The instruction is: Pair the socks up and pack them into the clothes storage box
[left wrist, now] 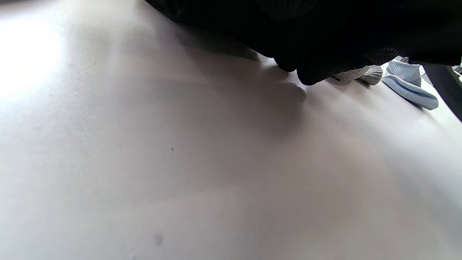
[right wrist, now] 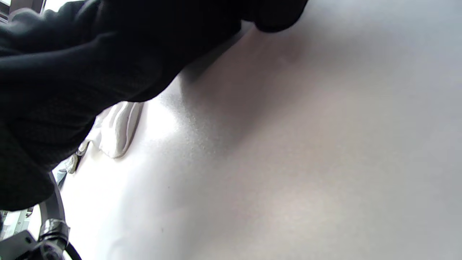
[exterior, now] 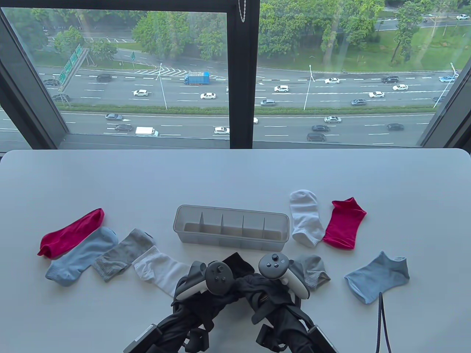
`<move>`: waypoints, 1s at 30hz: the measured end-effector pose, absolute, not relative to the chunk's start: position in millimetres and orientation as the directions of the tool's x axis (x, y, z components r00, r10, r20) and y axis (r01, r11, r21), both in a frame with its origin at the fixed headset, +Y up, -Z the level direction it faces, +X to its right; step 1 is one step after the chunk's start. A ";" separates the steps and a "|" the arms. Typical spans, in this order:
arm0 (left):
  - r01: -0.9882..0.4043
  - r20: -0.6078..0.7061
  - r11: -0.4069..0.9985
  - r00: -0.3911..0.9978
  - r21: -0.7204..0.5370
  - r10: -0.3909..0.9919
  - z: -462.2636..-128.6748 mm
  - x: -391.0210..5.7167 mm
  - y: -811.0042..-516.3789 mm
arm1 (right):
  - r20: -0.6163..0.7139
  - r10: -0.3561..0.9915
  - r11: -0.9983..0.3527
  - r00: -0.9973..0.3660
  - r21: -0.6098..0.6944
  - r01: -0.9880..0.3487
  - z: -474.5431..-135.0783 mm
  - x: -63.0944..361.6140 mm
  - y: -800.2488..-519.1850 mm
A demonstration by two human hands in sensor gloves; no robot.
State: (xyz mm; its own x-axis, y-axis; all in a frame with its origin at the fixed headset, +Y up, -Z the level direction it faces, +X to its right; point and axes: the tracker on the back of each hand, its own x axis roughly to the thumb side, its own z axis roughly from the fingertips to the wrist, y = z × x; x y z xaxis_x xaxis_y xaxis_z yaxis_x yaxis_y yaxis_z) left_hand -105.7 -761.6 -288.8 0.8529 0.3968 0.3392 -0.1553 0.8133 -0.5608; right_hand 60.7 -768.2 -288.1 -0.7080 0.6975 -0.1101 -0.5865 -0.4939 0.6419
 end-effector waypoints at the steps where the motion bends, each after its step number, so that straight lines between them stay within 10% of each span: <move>1: -0.159 0.326 0.793 0.851 -0.588 0.412 -290.0 -107.4 -761.6 | -0.066 0.690 -0.513 -0.721 0.658 -0.552 -286.7 57.8 -767.0; 30: -0.249 0.341 0.834 0.827 -0.492 0.448 -288.1 -117.6 -743.0 | -0.017 0.713 -0.574 -0.701 0.560 -0.597 -287.6 61.2 -753.3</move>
